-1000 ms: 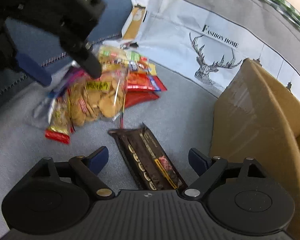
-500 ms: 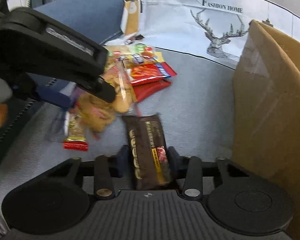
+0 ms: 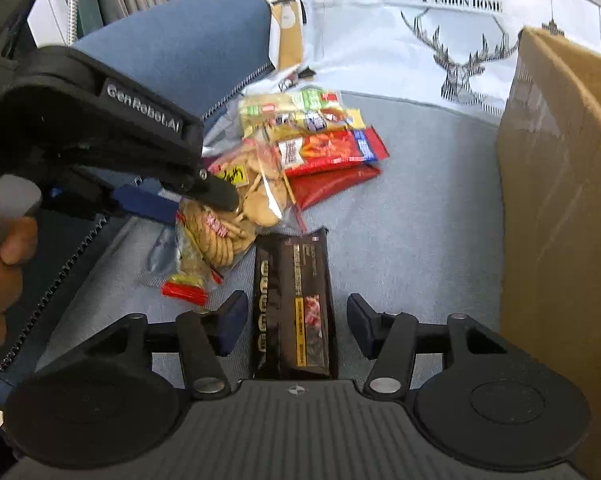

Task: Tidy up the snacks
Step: 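Grasp the dark chocolate bar with right gripper while left grasps the biscuit bag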

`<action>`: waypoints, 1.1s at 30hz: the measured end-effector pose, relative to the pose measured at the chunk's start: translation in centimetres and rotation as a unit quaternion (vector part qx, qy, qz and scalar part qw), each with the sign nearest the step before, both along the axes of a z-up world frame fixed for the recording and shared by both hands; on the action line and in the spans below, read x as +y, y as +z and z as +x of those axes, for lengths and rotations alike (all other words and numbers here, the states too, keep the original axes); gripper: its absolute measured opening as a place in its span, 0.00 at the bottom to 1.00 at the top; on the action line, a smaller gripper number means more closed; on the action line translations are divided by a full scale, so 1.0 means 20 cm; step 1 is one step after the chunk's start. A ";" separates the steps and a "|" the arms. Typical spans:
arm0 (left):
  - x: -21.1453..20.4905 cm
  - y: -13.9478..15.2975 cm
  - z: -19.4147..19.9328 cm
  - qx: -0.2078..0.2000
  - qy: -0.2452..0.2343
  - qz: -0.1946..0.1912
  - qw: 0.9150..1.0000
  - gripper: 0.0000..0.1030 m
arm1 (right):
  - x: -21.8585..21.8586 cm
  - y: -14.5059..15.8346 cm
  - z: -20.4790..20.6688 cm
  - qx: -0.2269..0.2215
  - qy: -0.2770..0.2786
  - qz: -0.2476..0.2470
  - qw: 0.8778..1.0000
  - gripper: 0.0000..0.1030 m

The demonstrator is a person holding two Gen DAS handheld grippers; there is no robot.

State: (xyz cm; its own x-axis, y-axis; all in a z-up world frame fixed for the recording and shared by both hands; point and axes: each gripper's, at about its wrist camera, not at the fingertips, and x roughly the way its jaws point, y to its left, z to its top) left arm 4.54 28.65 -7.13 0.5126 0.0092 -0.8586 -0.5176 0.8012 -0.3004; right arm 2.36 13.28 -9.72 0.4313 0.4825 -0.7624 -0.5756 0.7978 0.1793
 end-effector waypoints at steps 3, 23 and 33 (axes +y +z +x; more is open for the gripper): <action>-0.01 -0.01 0.01 0.007 0.000 0.001 1.000 0.52 | 0.01 -0.02 -0.01 -0.004 0.006 -0.011 1.000 0.56; -0.02 -0.02 0.04 0.013 -0.004 0.024 1.000 0.45 | -0.02 -0.02 0.01 -0.019 -0.020 -0.025 0.999 0.41; -0.01 0.02 0.02 -0.016 0.005 0.021 1.000 0.44 | -0.01 0.00 -0.01 -0.031 -0.020 -0.018 0.999 0.39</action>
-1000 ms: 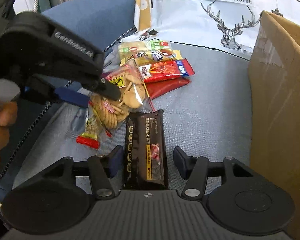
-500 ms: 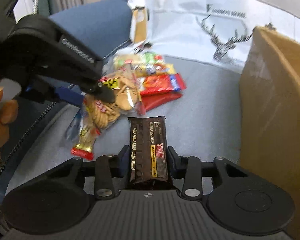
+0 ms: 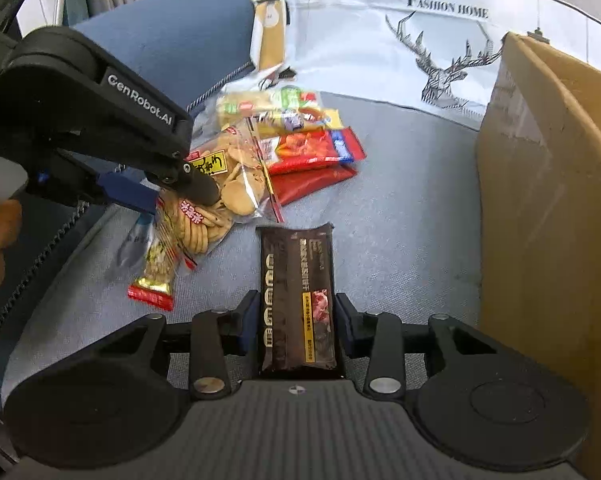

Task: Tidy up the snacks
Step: 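Grasp the dark chocolate bar with right gripper while left grasps the biscuit bag, then lift the dark chocolate bar with right gripper while left lifts the biscuit bag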

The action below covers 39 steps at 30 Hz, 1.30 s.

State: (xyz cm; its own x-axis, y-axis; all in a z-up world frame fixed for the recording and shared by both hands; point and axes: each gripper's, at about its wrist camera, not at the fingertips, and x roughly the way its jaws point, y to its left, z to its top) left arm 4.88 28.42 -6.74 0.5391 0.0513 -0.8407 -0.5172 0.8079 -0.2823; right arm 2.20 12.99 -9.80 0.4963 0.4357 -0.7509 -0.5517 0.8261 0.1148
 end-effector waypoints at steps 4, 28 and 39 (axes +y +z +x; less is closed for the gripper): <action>-0.01 0.04 0.00 -0.016 0.001 -0.003 1.000 0.43 | -0.02 0.05 -0.01 -0.022 -0.007 0.020 1.000 0.39; -0.14 0.36 -0.12 -0.115 0.005 0.020 0.993 0.43 | -0.30 0.53 -0.14 -0.148 -0.036 0.110 0.982 0.21; -0.11 0.33 -0.13 -0.105 0.016 0.006 0.994 0.43 | -0.23 0.44 -0.15 -0.116 0.019 0.061 0.991 0.52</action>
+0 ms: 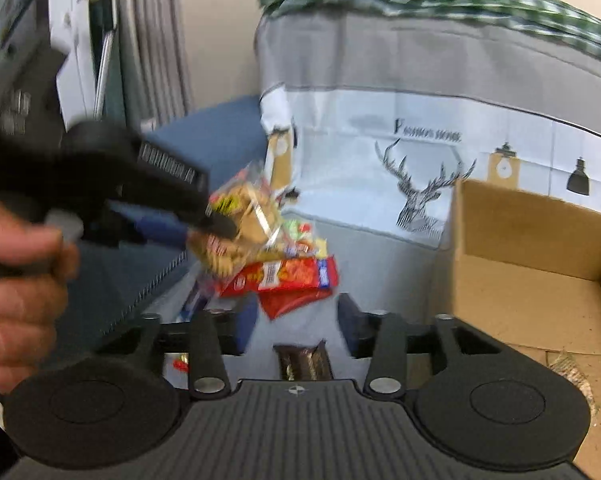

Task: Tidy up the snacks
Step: 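Lift the dark chocolate bar with right gripper while left lifts the biscuit bag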

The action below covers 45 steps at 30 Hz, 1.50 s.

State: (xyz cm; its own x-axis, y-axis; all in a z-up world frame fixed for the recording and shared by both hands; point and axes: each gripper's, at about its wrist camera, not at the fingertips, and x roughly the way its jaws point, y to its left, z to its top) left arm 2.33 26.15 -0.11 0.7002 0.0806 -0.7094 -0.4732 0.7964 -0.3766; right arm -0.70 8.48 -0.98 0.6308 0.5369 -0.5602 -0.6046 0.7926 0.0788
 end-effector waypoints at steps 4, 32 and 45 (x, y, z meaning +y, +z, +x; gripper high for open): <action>0.02 0.00 -0.01 0.000 0.002 -0.005 1.000 0.43 | 0.16 -0.09 -0.01 -0.008 0.008 -0.053 0.999 0.64; 0.03 -0.04 -0.01 0.006 -0.018 -0.013 1.000 0.44 | 0.30 -0.42 0.16 0.146 -0.040 -0.098 0.984 0.50; 0.06 -0.12 -0.01 0.004 0.002 -0.012 1.000 0.43 | 0.16 -0.11 0.13 0.056 -0.040 -0.012 0.998 0.39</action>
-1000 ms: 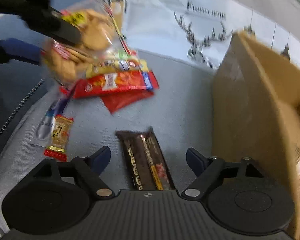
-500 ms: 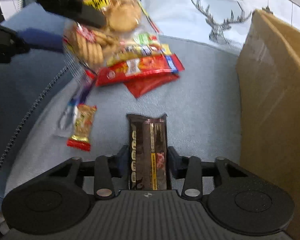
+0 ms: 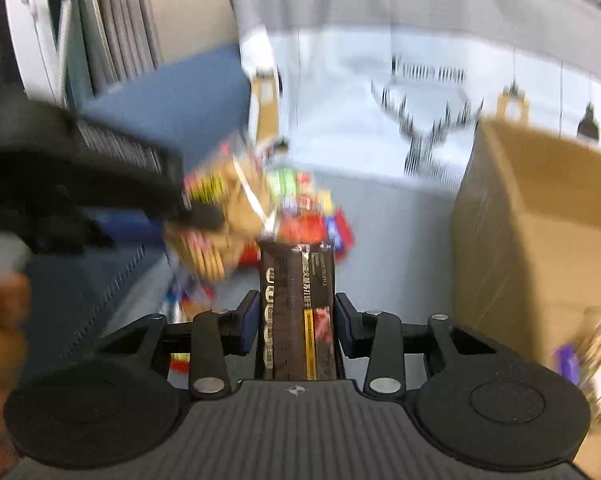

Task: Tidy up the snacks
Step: 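Lift the dark chocolate bar with right gripper while left lifts the biscuit bag, then carry the dark chocolate bar and biscuit bag over the box with both grippers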

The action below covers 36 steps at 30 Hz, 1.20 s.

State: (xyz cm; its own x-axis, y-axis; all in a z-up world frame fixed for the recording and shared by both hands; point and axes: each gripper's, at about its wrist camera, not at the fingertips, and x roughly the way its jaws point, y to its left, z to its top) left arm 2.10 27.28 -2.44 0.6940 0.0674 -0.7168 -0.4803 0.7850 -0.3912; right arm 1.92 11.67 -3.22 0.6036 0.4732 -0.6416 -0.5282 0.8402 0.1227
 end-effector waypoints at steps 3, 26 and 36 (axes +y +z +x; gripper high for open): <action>0.01 0.01 0.00 -0.010 0.014 -0.004 1.000 0.42 | -0.06 0.07 -0.01 -0.026 0.001 0.011 1.000 0.39; -0.34 0.29 0.08 -0.099 -0.025 0.045 0.994 0.42 | -0.79 0.29 0.10 -0.107 -0.112 0.067 0.986 0.39; -0.67 0.35 0.14 -0.145 -0.083 0.089 0.982 0.42 | -0.99 0.24 0.16 -0.094 -0.180 0.078 0.976 0.39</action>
